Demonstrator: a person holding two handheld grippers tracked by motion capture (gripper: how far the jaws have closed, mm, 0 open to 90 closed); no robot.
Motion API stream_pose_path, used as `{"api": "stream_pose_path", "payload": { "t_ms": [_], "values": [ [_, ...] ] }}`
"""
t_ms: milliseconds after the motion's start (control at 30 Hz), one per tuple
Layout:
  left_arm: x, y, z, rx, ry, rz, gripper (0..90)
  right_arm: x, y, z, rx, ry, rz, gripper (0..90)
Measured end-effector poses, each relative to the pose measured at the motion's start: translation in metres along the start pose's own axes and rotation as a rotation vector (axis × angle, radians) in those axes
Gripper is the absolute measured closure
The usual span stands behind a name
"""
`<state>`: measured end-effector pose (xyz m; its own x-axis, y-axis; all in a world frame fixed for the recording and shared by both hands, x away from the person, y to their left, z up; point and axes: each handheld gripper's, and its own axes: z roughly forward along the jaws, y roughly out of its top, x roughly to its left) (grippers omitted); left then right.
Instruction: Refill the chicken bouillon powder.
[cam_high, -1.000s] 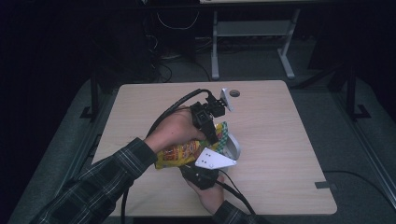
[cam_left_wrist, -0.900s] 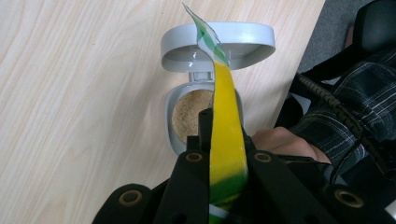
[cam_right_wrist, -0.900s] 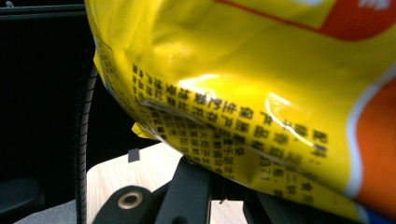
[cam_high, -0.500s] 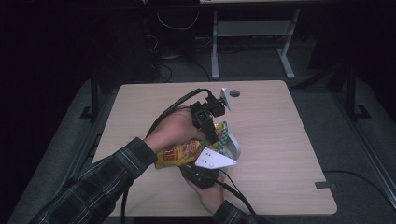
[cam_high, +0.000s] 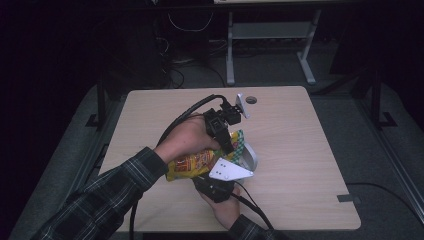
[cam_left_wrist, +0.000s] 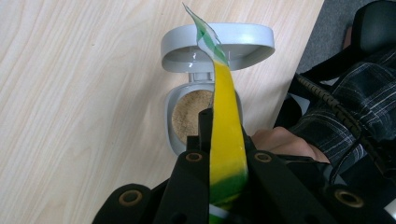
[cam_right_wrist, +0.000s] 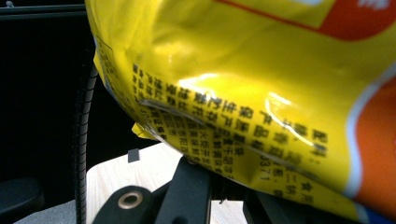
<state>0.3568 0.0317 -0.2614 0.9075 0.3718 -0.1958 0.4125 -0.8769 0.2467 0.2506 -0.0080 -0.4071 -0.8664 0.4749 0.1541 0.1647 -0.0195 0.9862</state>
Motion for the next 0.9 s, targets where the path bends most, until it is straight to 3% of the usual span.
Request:
{"api": "stream_pose_path", "payload": {
  "t_ms": [400,667,900],
  "values": [
    [0.002,-0.003,0.001,-0.022,-0.009,-0.006,89.7,0.000,-0.001,0.000,0.011,0.000,-0.001,90.0],
    [0.006,-0.016,0.001,-0.070,-0.037,-0.011,89.7,0.002,-0.005,0.003,0.037,0.004,-0.004,90.0],
    [0.012,-0.031,-0.004,-0.148,-0.078,-0.017,89.7,0.003,-0.008,0.005,0.066,0.003,-0.012,89.9]
  ]
}}
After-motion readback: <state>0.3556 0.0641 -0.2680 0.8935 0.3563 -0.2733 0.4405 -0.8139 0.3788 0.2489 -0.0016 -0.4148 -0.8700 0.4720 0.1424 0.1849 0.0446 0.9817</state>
